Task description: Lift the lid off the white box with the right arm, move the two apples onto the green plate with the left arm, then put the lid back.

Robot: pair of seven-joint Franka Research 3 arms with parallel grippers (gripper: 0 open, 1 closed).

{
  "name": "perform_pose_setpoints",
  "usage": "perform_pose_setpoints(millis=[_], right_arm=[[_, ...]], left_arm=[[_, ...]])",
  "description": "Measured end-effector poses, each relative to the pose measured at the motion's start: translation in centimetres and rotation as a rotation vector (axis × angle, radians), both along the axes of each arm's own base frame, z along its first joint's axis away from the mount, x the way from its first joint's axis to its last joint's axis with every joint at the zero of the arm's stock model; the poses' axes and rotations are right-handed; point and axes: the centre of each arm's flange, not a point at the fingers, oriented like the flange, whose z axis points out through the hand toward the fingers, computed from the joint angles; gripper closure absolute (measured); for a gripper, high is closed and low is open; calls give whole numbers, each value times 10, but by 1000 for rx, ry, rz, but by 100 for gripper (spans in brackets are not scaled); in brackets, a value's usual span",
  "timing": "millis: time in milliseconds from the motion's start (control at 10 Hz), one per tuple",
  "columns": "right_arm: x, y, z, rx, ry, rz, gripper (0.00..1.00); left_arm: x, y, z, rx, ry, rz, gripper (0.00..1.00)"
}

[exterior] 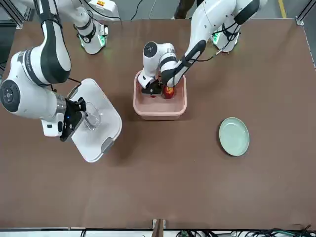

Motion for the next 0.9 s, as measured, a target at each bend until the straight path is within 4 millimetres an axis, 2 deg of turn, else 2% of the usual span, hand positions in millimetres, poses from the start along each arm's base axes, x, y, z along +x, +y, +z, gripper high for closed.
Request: perform_pose_setpoints(millis=[200, 300, 400, 500, 700, 800, 900], right_arm=[[0, 0, 0, 0, 0, 0, 93], [0, 0, 0, 0, 1, 0, 93], [0, 0, 0, 0, 1, 0, 93], [0, 0, 0, 0, 1, 0, 93], [0, 0, 0, 0, 1, 1, 93], [0, 0, 0, 0, 1, 1, 93], [0, 0, 0, 1, 1, 0, 93]], left_arm=[[1, 0, 2, -2, 0, 3, 30], [3, -1, 8, 4, 7, 15, 30], [10, 1, 24, 6, 15, 34, 30], [22, 7, 52, 0, 21, 58, 30], [45, 30, 120, -5, 34, 96, 30], [55, 49, 160, -8, 45, 95, 30], [73, 78, 200, -12, 52, 83, 30]])
